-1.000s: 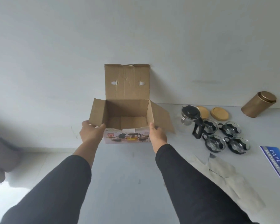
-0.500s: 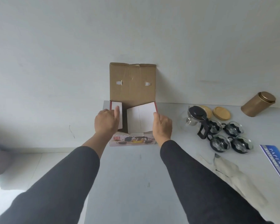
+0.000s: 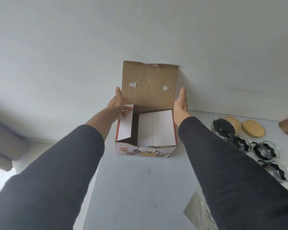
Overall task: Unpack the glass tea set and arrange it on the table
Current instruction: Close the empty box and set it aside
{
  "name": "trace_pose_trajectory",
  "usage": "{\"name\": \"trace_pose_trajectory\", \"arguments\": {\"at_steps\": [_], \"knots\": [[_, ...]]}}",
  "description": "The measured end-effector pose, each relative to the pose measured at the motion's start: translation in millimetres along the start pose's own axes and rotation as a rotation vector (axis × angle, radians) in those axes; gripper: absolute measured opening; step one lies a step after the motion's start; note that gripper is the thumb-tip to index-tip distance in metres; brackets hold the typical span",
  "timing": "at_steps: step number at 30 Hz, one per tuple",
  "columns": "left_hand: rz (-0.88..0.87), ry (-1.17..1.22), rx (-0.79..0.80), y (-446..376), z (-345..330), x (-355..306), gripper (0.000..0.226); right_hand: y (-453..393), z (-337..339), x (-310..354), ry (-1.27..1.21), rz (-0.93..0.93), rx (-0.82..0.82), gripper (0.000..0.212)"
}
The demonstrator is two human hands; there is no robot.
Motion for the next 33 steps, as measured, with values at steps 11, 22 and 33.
{"name": "trace_pose_trajectory", "arguments": {"at_steps": [11,22,33], "knots": [[-0.09,0.194,0.098,54.3,18.8,24.2,0.063,61.4,29.3,-15.5,-0.058,0.144,0.009,0.07],[-0.418,-0.491,0.092,91.8,39.0,90.8,0.05,110.8,51.7,-73.3,0.682,0.3,0.028,0.038],[-0.574,-0.634,0.013,95.0,36.5,99.3,0.042,116.4,35.8,-88.8,0.9,0.454,-0.138,0.042]]}}
Point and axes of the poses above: each hand's wrist, its own y-axis away from the middle knuckle, its own z-axis out of the back of the hand, x = y × z, the point moved 1 cm from there along -y, towards the middle knuckle, and after that the axes turned 6 degrees about x, right-handed, at the moved point
